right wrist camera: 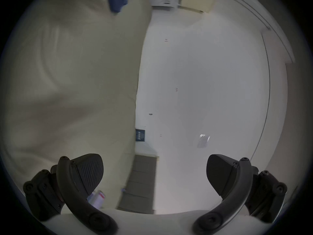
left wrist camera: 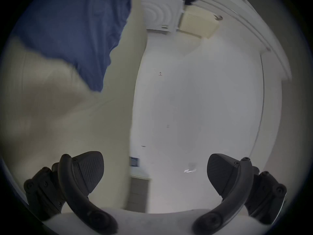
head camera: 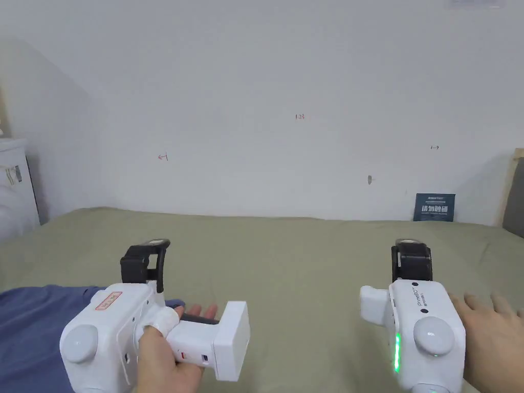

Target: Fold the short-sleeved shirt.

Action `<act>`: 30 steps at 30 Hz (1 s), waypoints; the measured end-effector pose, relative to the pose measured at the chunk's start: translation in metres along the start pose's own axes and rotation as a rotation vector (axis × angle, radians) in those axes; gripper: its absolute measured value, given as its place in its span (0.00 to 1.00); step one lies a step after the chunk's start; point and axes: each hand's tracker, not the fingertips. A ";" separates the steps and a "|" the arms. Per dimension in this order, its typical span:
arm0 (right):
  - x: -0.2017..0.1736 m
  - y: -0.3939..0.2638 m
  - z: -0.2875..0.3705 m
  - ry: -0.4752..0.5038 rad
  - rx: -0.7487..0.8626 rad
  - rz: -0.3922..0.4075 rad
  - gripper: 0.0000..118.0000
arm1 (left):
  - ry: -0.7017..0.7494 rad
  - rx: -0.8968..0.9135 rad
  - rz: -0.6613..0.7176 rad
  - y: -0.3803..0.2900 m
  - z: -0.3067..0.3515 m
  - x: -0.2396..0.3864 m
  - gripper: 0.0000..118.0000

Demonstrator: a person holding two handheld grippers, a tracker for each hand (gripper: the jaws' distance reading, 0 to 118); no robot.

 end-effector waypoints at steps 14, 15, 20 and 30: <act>0.044 -0.052 0.040 0.012 0.196 -1.645 1.00 | 0.167 0.325 -1.807 -0.089 0.027 0.067 1.00; 0.044 -0.050 0.041 0.009 0.201 -1.608 1.00 | 0.165 0.300 -1.759 -0.088 0.027 0.068 1.00; 0.048 -0.045 0.039 0.098 0.213 -1.580 1.00 | 0.180 0.269 -1.658 -0.078 0.029 0.074 1.00; 0.060 -0.052 0.033 0.050 0.140 -1.642 1.00 | 0.136 0.250 -1.670 -0.078 0.033 0.075 1.00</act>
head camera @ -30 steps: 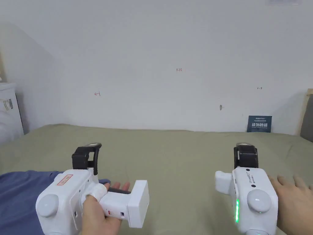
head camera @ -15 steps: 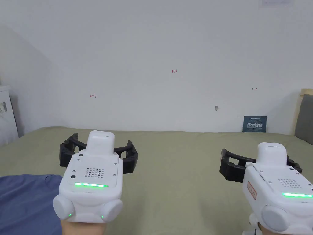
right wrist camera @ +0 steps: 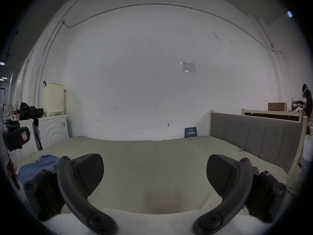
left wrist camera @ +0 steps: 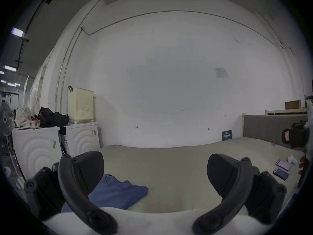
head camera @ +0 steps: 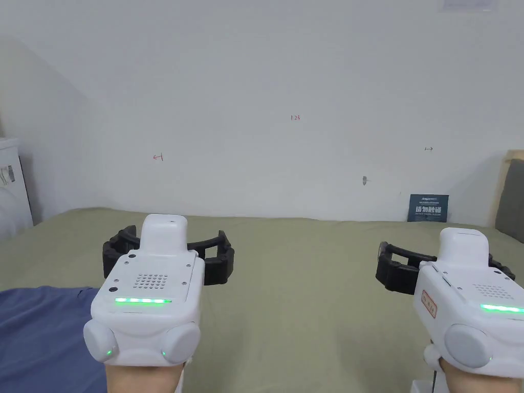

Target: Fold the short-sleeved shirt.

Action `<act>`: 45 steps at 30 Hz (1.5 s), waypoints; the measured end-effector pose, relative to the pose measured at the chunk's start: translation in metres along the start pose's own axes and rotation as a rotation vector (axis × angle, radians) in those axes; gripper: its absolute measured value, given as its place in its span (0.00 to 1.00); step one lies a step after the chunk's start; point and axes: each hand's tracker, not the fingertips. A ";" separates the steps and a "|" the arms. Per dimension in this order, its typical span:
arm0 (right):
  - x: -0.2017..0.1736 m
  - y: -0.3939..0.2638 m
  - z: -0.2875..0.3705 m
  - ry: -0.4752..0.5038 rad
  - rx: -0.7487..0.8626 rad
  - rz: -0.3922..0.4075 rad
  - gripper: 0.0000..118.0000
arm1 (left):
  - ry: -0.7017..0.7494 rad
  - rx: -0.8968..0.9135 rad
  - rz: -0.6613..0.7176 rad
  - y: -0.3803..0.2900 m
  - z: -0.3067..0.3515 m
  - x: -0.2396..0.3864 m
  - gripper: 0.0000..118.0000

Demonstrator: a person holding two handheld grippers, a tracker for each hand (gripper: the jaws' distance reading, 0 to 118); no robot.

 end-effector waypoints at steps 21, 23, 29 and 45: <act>-0.002 0.018 0.005 -0.017 0.035 0.127 0.00 | 0.067 0.063 -0.102 0.010 0.014 0.004 0.70; -0.003 0.020 0.007 -0.011 0.026 0.125 0.00 | 0.115 0.081 -0.093 0.010 0.009 -0.002 0.02; -0.018 0.032 0.016 0.065 0.024 0.138 0.00 | 0.105 0.052 -0.006 0.022 0.005 -0.027 0.02; -0.217 0.035 0.003 0.600 -0.025 0.107 0.00 | 0.496 -0.073 0.013 0.034 0.108 -0.193 0.02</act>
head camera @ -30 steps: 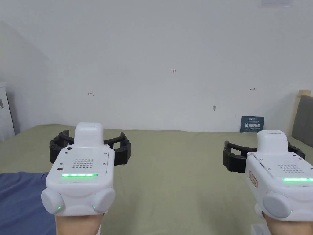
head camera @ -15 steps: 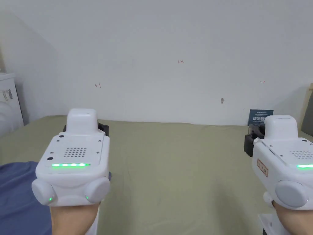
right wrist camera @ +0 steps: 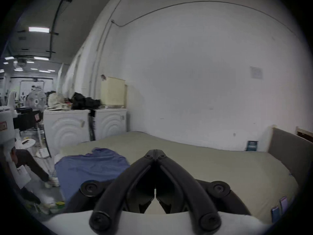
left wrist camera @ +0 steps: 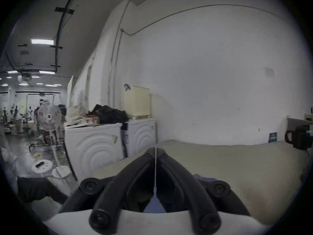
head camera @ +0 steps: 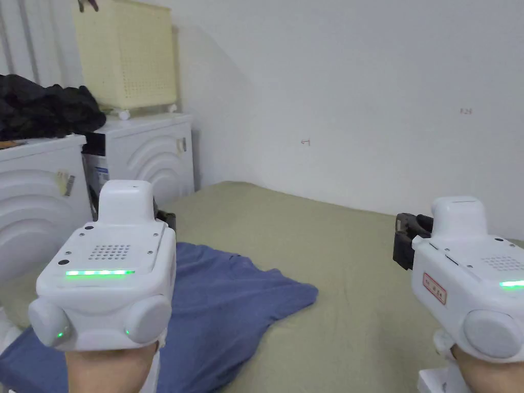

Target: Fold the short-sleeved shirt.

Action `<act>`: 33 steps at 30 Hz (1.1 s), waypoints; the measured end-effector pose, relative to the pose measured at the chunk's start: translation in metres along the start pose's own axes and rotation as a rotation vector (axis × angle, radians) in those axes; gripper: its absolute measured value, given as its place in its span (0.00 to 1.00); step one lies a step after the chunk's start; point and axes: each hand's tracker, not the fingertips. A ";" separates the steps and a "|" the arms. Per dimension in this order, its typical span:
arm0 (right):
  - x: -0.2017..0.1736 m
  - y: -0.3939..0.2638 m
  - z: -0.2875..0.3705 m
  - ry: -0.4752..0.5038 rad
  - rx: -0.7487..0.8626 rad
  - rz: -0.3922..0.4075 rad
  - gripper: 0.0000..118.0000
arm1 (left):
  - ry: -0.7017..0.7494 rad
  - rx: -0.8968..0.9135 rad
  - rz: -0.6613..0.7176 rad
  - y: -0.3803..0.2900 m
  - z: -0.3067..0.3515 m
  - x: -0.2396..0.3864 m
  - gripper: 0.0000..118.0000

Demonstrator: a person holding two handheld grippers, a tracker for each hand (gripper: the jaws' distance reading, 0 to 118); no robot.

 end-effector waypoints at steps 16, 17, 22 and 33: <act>-0.004 -0.036 -0.067 0.099 -0.106 0.064 0.00 | -0.114 -0.344 -0.111 -0.018 -0.134 -0.031 0.02; 0.001 -0.040 -0.069 0.097 -0.119 0.061 0.00 | -0.150 -0.386 -0.128 -0.018 -0.152 -0.026 0.02; 0.035 -0.065 -0.075 0.067 -0.189 0.072 0.00 | -0.417 -0.682 -0.100 -0.026 -0.271 0.012 0.12; 0.102 -0.146 -0.059 -0.030 -0.368 -0.009 0.00 | -0.567 -1.040 -0.214 -0.143 -0.388 0.120 1.00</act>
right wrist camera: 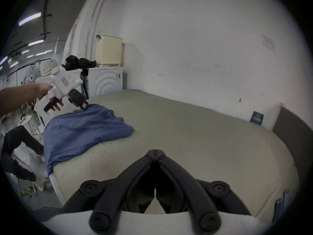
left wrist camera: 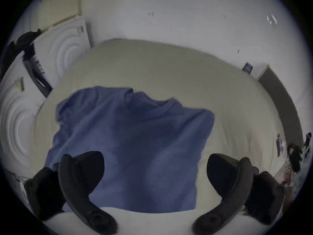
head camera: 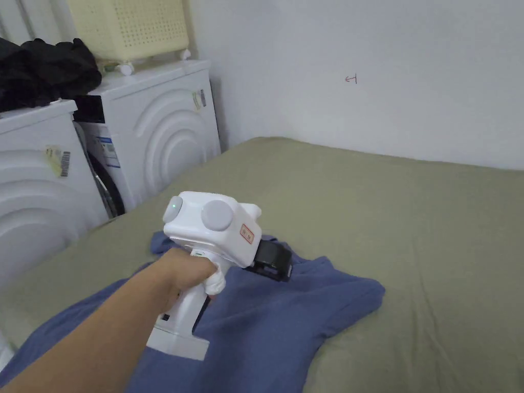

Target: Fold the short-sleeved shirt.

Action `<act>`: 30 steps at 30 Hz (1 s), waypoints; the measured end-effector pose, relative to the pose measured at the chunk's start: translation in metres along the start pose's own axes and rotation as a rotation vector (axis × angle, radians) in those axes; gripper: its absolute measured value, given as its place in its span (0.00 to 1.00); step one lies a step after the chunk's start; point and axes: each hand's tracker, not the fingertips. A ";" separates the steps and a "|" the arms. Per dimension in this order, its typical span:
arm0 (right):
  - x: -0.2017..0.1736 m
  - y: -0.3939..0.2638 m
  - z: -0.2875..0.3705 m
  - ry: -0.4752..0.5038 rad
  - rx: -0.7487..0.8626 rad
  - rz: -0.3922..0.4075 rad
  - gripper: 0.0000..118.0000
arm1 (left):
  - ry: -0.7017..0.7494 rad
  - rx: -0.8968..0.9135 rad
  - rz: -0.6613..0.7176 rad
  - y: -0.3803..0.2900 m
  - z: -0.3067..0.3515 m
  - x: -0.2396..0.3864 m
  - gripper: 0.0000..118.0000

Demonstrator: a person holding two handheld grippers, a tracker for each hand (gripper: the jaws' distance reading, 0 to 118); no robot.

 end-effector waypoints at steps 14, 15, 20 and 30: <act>0.008 -0.008 0.036 0.047 0.080 -0.028 0.00 | 0.056 -0.112 0.152 -0.046 -0.096 -0.011 0.95; 0.009 -0.007 0.039 0.040 0.085 -0.021 0.00 | 0.071 -0.101 0.124 -0.046 -0.094 -0.009 0.84; 0.020 -0.003 0.054 -0.010 0.106 -0.029 0.00 | 0.125 0.009 0.058 -0.035 -0.060 -0.001 0.01; 0.050 0.007 0.111 -0.104 0.149 -0.061 0.00 | -0.082 0.229 0.060 0.014 0.030 0.051 0.01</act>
